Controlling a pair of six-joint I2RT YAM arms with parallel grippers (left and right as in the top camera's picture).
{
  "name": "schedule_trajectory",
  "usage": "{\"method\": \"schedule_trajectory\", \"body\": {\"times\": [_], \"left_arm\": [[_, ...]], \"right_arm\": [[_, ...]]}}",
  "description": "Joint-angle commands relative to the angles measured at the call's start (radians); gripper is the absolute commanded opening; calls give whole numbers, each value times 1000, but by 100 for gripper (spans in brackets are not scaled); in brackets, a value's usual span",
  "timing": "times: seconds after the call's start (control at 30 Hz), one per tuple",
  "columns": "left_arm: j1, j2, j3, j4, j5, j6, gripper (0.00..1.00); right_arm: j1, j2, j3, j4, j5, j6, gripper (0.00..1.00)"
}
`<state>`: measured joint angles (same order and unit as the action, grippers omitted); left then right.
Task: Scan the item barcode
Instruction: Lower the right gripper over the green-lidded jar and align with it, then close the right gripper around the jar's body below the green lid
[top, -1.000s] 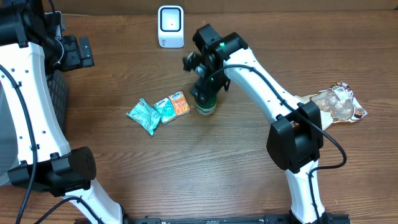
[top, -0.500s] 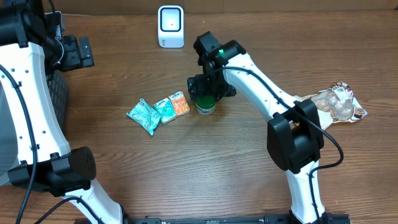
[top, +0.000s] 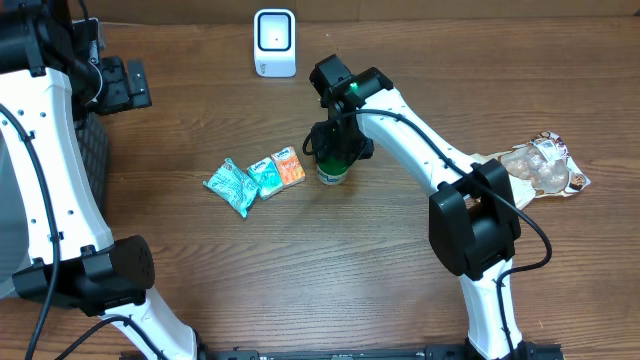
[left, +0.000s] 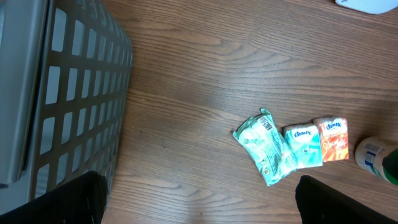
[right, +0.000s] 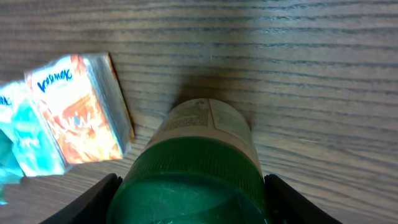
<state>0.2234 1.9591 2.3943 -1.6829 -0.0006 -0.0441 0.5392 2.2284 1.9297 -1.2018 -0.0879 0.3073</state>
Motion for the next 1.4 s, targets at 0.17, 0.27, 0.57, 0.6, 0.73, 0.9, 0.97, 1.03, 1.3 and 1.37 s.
{"method": "schedule_trajectory", "body": {"times": [0.17,0.27,0.57,0.6,0.73,0.9,0.97,1.03,1.3,1.37], "left_arm": [[5,-3,2,0,0,19,100],[5,-3,2,0,0,19,100],[5,-3,2,0,0,19,99],[5,-3,2,0,0,19,100],[5,-3,2,0,0,19,100],[5,-3,2,0,0,19,99],[5,-3,2,0,0,19,100],[5,-3,2,0,0,19,100],[5,-3,2,0,0,19,100],[5,-3,2,0,0,19,100]], "right_arm": [[2,-49,82,-13,26,-463,57],[11,-58,82,-46,25,-739,56],[15,-57,80,-175,-4,-1383,74],[15,-57,80,-176,-19,-1437,75],[15,-57,80,-166,-22,-1467,74],[15,-57,80,-164,-22,-1325,79],[15,-57,80,-154,-21,-1006,100],[15,-57,80,-154,-21,-826,100],[15,-57,80,-195,-21,-617,100],[15,-58,81,-202,-8,-589,100]]}}
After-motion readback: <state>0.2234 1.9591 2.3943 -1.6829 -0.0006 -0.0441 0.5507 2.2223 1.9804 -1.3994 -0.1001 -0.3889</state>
